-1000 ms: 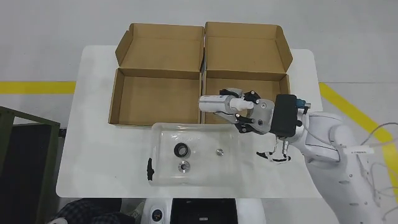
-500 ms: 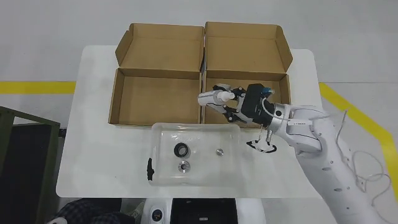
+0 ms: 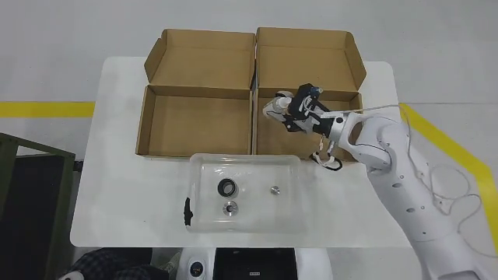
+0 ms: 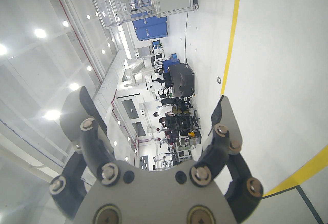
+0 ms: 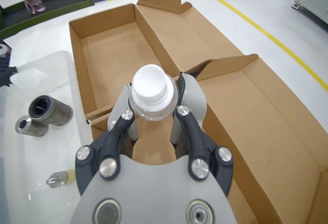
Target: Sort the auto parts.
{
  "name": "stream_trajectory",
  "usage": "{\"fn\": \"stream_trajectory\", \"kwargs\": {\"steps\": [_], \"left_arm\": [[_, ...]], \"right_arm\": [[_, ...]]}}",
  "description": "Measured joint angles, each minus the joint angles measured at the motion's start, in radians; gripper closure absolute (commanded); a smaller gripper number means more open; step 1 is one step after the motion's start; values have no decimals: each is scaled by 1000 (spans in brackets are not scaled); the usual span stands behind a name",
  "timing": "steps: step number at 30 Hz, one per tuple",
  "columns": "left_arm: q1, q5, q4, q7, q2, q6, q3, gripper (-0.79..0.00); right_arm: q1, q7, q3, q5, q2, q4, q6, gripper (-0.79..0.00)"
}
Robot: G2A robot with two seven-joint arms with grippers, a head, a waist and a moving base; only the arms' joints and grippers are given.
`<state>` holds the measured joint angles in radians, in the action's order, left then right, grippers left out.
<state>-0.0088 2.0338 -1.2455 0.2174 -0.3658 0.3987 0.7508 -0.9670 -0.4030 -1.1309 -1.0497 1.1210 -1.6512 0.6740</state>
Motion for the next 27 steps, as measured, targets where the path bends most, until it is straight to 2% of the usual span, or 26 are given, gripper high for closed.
{"fn": "stream_trajectory", "kwargs": {"steps": [17, 23, 24, 25, 26, 27], "left_arm": [[0, 0, 0, 0, 0, 0, 0, -785], [0, 0, 0, 0, 0, 0, 0, -785], [0, 0, 0, 0, 0, 0, 0, -785], [0, 0, 0, 0, 0, 0, 0, -785], [0, 0, 0, 0, 0, 0, 0, -785], [0, 0, 0, 0, 0, 0, 0, -785]], "right_arm": [[99, -18, 107, -1, 28, 225, -26, 0], [109, -20, 135, -23, 35, 247, -32, -40], [110, -19, 139, -26, 36, 248, -33, -74], [111, -19, 144, -29, 37, 250, -34, -148], [112, -20, 146, -31, 38, 250, -36, -289], [112, -20, 149, -32, 39, 251, -36, -385]]}}
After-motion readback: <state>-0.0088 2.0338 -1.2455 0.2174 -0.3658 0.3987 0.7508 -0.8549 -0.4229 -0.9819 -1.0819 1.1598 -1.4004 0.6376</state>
